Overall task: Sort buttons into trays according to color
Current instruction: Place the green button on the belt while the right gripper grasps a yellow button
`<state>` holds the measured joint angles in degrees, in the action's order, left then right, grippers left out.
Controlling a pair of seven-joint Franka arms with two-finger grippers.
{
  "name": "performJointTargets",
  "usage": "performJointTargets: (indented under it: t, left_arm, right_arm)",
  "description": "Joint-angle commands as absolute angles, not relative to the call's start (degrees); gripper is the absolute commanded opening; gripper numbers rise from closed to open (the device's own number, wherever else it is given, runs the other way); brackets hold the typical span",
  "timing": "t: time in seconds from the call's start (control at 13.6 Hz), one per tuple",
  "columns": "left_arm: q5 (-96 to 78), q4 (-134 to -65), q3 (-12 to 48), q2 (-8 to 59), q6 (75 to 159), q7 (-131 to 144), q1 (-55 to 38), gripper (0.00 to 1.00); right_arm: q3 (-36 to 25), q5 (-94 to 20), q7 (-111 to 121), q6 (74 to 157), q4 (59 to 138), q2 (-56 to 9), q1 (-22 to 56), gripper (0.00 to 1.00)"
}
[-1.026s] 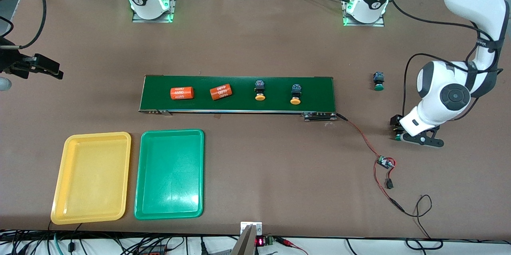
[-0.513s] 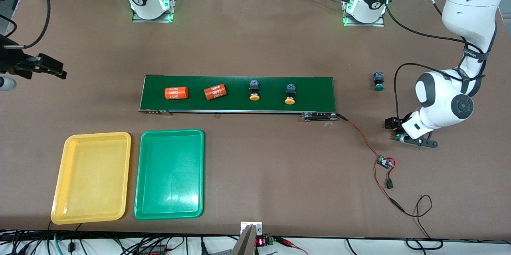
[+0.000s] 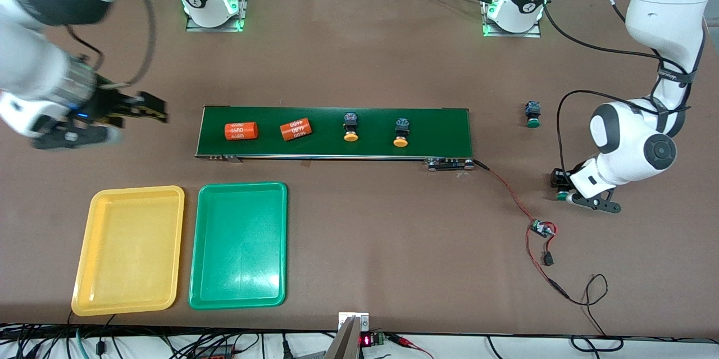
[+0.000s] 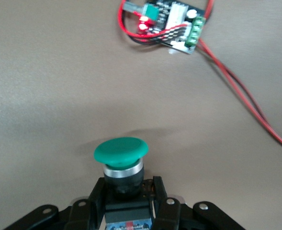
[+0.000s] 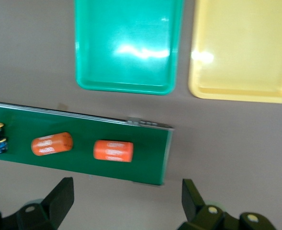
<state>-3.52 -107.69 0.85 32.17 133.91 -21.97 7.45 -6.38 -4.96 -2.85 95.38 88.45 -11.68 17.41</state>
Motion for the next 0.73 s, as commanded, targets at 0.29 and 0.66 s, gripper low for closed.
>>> performJointTargets:
  t: [0.29,0.66]
  left_arm:
    - [-5.71,-101.51,12.01,26.11,107.07,-3.73,7.12,0.22]
    - [-5.8,-102.39,25.3,25.93,106.78,11.32,6.15,0.23]
  right_arm:
    - [-6.5,-5.53,-14.05,105.89,94.39,-14.58,29.69,1.0]
    - [-5.54,-8.17,-21.41,111.34,96.42,-19.15,37.16,1.0]
